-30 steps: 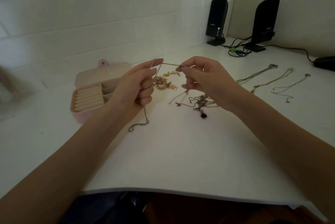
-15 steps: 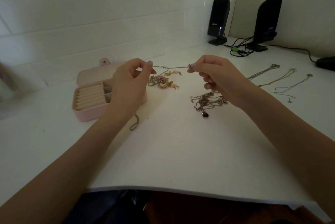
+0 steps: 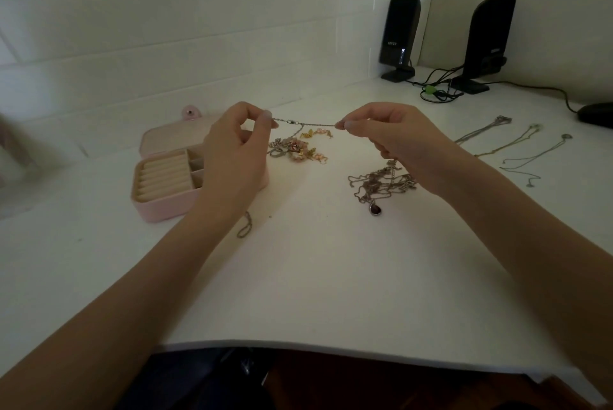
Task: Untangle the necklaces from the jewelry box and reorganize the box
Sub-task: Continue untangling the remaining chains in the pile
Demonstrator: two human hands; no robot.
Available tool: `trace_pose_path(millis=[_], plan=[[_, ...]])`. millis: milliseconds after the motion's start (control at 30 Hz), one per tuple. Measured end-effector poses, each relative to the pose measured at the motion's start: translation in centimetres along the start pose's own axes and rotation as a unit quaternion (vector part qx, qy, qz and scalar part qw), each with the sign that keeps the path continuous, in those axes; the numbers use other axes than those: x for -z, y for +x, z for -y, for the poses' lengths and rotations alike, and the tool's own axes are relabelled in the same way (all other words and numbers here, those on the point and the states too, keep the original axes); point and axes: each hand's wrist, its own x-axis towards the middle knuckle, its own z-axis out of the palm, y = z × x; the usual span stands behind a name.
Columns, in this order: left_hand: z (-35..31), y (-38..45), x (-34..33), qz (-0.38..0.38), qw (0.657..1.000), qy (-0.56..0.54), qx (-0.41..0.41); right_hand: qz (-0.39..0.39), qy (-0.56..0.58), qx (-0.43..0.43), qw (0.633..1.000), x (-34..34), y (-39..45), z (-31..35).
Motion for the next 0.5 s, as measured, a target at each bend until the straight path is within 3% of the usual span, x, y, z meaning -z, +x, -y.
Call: trace_pose_path(millis=[233,333,400,433,500], plan=[[-0.3,-0.4,0.3,0.001,0.999,0.028,-0.027,0.024,0.052,-0.010,0.998,0.1,0.0,0.3],[-0.8,-1.4,0.3,-0.014,0.982,0.162,-0.099,0.057,0.105,-0.022,0.993,0.0,-0.1,0.4],[-0.8,-1.5,0.2,-0.010,0.974,0.194,-0.117,0.068,0.120,-0.026,0.990,0.0,-0.1,0.5],[-0.4,-1.1,0.1,0.003,0.981,0.166,-0.099,0.070,0.123,-0.026,0.990,0.0,-0.1,0.5],[-0.2,-0.2,0.1,0.054,0.998,0.008,-0.009,0.073,0.125,-0.027,0.989,-0.1,-0.1,0.6]])
